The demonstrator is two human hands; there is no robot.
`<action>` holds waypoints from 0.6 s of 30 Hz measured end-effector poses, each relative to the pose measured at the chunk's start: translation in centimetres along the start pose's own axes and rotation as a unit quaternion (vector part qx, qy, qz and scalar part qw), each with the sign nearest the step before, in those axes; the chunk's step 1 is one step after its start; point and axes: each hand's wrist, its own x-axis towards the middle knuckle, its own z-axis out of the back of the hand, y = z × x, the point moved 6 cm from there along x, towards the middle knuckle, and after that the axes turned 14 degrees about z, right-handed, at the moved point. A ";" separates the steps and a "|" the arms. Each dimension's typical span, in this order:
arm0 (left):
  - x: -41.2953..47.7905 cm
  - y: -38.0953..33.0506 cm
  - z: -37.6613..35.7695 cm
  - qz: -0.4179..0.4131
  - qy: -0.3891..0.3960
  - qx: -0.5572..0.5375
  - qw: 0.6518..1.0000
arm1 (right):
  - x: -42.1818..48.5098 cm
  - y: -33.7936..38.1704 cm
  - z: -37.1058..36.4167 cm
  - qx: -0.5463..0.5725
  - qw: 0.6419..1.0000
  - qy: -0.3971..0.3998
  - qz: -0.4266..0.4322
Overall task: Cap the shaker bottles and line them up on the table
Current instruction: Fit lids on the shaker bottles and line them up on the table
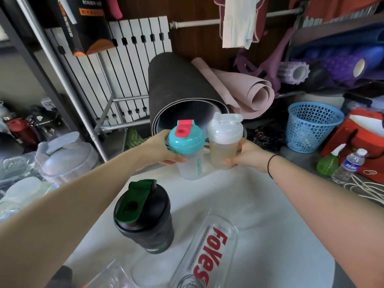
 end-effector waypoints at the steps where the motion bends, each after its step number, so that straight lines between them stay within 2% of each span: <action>1: 0.0 0.1 0.0 -0.007 0.003 -0.002 1.000 | -0.1 0.1 -0.2 0.002 1.000 0.013 0.000; 4: 0.1 0.3 -0.3 -0.026 0.012 -0.010 1.000 | -0.1 -0.1 -0.6 0.010 0.999 0.036 -0.001; 6: 0.1 0.3 -0.4 -0.032 0.018 -0.012 0.999 | 0.1 -0.1 -0.8 0.014 1.000 0.023 0.005; 11: 0.2 0.7 -0.4 -0.029 0.027 -0.018 0.999 | 0.4 0.3 -1.0 0.042 0.991 -0.122 0.041; 13: 0.3 0.6 -0.4 -0.034 0.020 -0.011 0.999 | 0.4 0.3 -0.7 0.042 0.993 -0.102 0.040; 16: 0.4 0.7 -0.2 -0.036 0.003 -0.004 0.999 | 0.0 0.5 -0.4 0.085 0.996 -0.030 0.026; 18: 0.6 0.8 -0.1 -0.035 -0.004 0.002 0.999 | -0.3 0.7 -0.6 0.106 0.994 -0.022 0.022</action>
